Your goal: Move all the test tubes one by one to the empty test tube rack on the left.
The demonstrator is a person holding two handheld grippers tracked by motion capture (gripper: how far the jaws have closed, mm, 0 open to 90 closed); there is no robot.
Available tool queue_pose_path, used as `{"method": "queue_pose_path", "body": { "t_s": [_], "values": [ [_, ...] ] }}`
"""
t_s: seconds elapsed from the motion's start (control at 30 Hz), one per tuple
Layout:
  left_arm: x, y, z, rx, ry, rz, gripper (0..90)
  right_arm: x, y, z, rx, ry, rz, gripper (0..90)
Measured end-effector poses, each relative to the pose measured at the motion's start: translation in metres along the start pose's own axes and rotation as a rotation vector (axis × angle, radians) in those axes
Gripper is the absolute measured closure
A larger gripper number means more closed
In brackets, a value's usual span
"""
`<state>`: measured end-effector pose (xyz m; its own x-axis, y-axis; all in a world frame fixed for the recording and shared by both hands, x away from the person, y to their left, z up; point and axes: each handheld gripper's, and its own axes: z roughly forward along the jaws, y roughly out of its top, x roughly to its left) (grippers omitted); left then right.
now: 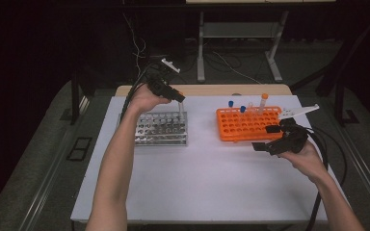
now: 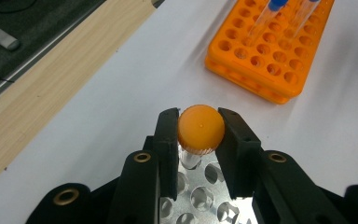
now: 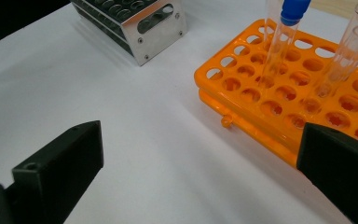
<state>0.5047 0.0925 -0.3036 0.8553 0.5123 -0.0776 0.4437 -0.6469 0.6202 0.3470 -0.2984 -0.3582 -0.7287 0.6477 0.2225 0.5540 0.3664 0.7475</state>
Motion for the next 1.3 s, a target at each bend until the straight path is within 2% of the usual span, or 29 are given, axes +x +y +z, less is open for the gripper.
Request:
{"method": "queue_pose_path", "body": {
  "t_s": [0.27,0.43,0.5,0.57,0.7,0.97,1.13,1.3],
  "values": [
    [0.005,-0.007,0.013,0.016,-0.016,-0.030,69.0,-0.005,-0.002,-0.001,-0.007,-0.007,0.003,0.0],
    [0.005,-0.010,0.020,0.034,-0.023,-0.028,68.8,-0.007,-0.003,0.001,-0.004,-0.011,0.008,0.1],
    [0.005,-0.011,0.021,0.039,-0.032,-0.025,68.4,-0.008,-0.003,0.002,0.001,-0.009,0.007,0.1],
    [0.005,-0.012,0.021,0.037,-0.045,-0.041,67.3,-0.009,-0.002,0.003,0.004,-0.010,0.007,0.1],
    [0.004,-0.012,0.018,0.036,-0.061,-0.051,57.4,-0.011,-0.002,0.005,0.011,-0.011,0.009,0.1],
    [-0.004,-0.012,-0.002,-0.009,-0.037,-0.069,38.8,-0.020,0.003,0.007,0.028,-0.041,0.007,0.1],
    [-0.010,-0.016,-0.013,-0.035,-0.020,-0.073,27.7,-0.032,0.009,0.009,0.036,-0.070,0.006,0.1],
    [-0.016,-0.021,-0.020,-0.050,-0.013,-0.078,21.2,-0.047,0.015,0.010,0.047,-0.099,0.022,0.1]
  ]
}}
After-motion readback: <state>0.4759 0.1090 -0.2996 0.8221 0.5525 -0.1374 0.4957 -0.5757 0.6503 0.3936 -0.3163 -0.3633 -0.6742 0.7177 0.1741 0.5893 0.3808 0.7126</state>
